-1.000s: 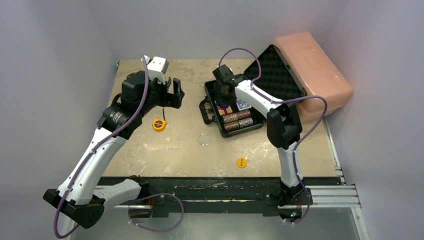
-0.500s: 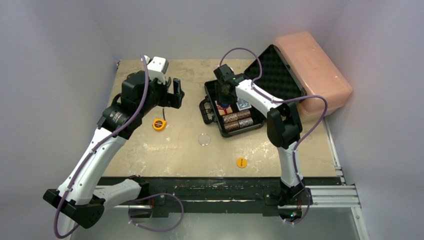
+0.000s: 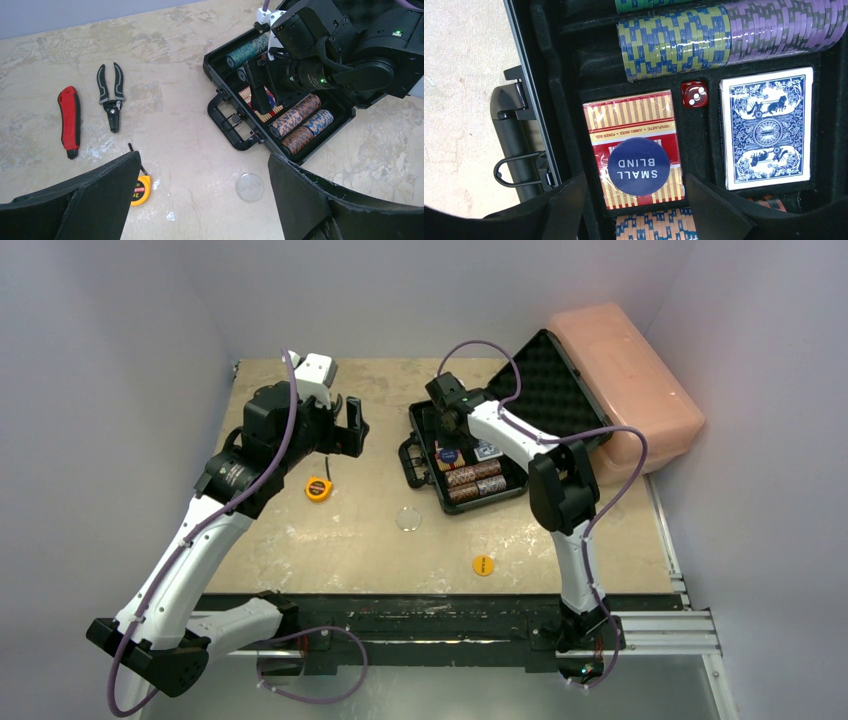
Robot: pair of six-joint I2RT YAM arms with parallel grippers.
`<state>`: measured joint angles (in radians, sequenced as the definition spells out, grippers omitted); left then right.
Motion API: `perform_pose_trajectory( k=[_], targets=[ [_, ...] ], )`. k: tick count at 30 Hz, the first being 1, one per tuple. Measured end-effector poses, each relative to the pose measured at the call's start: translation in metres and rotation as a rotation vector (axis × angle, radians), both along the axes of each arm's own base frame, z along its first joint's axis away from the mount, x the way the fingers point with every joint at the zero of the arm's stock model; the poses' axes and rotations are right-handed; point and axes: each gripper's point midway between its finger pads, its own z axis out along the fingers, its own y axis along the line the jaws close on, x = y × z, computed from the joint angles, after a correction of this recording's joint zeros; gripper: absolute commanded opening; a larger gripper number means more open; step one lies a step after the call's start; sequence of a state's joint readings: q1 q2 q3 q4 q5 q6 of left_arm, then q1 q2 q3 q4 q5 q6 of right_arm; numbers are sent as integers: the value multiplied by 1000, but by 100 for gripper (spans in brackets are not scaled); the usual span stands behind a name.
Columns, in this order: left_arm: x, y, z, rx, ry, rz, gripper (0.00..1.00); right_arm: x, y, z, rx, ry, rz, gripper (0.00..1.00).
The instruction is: Pack up texas hold em set
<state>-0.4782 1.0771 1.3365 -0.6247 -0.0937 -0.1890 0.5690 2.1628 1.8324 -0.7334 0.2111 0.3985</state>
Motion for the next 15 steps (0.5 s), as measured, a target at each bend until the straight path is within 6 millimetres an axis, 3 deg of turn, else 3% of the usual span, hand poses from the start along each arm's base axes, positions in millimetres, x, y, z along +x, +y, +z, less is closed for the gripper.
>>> perform_pose_trajectory(
  k=[15],
  targets=[
    [0, 0, 0, 3, 0, -2, 100, 1, 1, 6, 12, -18, 1, 83]
  ],
)
